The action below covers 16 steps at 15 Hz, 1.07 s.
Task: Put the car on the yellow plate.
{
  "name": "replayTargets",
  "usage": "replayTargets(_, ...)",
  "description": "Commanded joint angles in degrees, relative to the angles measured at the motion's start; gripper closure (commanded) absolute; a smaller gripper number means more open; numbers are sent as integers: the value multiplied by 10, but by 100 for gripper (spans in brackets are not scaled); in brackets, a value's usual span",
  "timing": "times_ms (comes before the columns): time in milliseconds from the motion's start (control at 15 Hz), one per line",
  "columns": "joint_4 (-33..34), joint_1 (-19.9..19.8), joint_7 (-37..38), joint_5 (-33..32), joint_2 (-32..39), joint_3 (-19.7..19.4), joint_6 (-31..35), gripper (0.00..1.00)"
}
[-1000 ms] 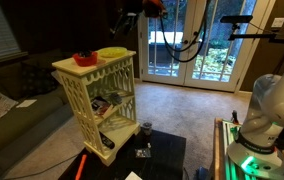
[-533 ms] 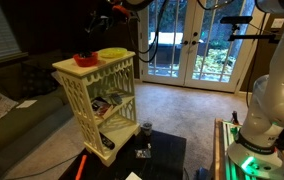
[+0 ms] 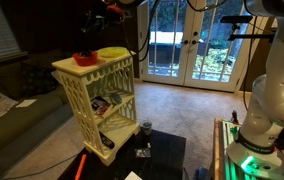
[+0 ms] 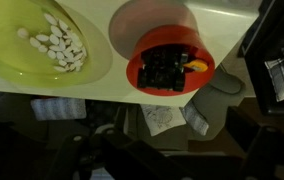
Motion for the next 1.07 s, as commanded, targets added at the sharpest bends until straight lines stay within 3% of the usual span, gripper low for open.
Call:
replayTargets(0, 23, 19, -47, 24, 35, -6, -27, 0)
replayTargets(1000, 153, 28, 16, 69, 151, -48, -13, 0)
